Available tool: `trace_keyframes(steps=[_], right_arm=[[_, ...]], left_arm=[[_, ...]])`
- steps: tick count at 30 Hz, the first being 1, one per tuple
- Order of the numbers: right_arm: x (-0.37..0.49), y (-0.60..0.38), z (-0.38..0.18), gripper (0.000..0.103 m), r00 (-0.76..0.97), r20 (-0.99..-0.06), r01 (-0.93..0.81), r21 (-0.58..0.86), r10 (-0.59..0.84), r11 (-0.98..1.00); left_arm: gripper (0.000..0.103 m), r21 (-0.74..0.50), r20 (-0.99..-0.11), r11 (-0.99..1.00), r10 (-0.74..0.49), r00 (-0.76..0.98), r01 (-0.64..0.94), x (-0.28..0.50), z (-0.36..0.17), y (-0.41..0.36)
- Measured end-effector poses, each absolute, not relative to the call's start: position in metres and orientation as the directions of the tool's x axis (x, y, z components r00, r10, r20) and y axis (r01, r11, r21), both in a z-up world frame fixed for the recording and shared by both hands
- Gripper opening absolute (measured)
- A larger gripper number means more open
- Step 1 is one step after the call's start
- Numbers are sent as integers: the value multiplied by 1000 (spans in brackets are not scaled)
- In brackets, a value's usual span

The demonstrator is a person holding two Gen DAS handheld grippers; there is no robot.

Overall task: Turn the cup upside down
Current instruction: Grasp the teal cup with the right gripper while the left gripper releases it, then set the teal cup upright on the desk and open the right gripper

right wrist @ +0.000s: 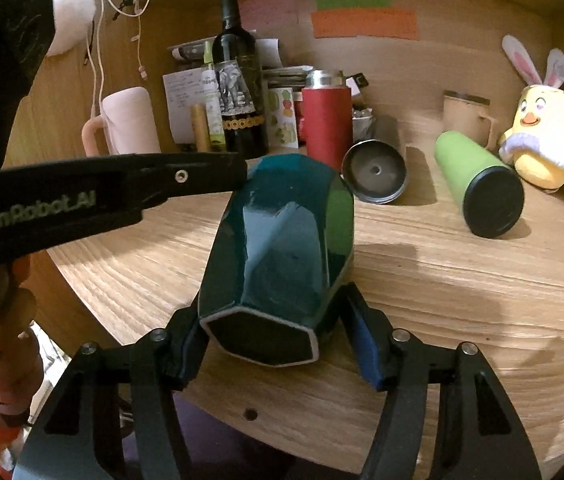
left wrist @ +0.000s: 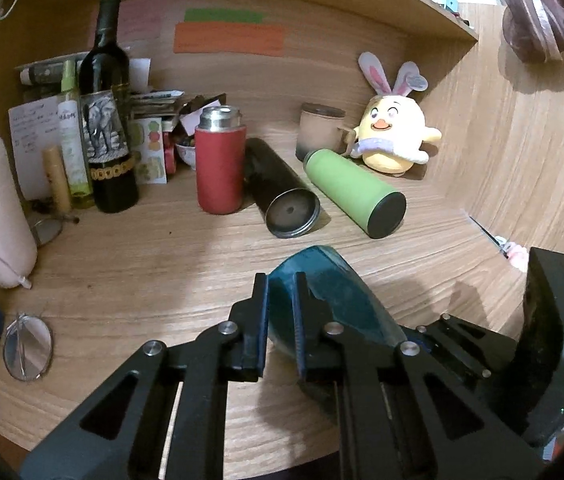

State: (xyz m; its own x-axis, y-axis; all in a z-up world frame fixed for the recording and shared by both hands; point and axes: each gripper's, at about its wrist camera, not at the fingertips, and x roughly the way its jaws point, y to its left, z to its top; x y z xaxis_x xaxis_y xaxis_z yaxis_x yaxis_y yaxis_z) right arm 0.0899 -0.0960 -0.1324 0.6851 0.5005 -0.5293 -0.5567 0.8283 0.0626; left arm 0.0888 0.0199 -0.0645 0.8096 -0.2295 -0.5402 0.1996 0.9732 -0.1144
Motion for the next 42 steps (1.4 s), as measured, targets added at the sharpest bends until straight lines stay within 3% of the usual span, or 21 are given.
trace_keyframes(steps=[21, 42], right_arm=[[97, -101, -101, 57, 723, -449, -569, 42, 524, 821], [123, -94, -96, 55, 713, -453, -573, 65, 535, 817]], left_arm=[[10, -139, -534, 957, -290, 794, 256, 114, -52, 28], [4, -161, -551, 957, -290, 782, 242, 133, -55, 37]])
